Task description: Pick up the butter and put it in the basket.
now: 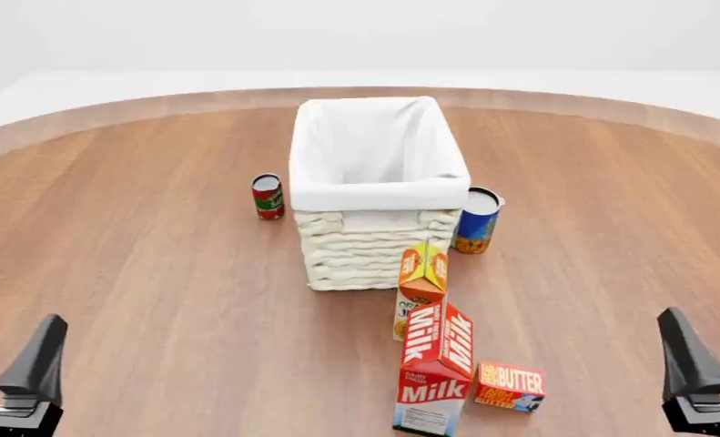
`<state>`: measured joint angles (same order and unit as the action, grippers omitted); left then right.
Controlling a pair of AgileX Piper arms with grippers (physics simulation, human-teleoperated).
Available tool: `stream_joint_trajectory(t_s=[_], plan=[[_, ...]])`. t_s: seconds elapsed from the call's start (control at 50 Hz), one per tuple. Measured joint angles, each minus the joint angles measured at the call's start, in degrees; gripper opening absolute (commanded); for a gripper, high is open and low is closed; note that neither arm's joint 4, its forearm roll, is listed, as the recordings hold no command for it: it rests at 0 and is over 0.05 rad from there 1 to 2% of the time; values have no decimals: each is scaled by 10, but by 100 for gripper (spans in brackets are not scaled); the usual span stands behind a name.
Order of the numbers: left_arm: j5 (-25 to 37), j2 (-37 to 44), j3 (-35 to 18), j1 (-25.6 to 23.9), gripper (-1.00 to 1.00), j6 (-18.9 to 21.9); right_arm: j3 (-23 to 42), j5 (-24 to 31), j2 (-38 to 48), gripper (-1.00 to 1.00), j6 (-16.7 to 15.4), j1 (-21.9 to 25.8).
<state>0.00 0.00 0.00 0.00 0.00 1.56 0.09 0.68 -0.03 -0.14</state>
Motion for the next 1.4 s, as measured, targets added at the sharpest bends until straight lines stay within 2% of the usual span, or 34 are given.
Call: stream_joint_trajectory(t_s=[0.2,0.3,0.46,0.66,0.88,1.06,1.22,1.3,1.4], plan=[[0,0,0,0,100,0,-6,3,-3,100,-8,7],[0,0,0,0,100,0,-5,8,-3,100,-30,16],[0,0,0,0,100,0,4,-3,47,100,-101,53],[0,0,0,0,100,0,11,-43,195,100,-233,134],[0,0,0,0,100,0,40,-46,309,100,-338,161],[0,0,0,0,100,0,67,-52,395,100,-399,159],[0,0,0,0,100,0,81,-53,445,100,-434,161],[0,0,0,0,100,0,77,-44,455,100,-450,181],[0,0,0,0,100,0,67,-4,439,100,-456,238]])
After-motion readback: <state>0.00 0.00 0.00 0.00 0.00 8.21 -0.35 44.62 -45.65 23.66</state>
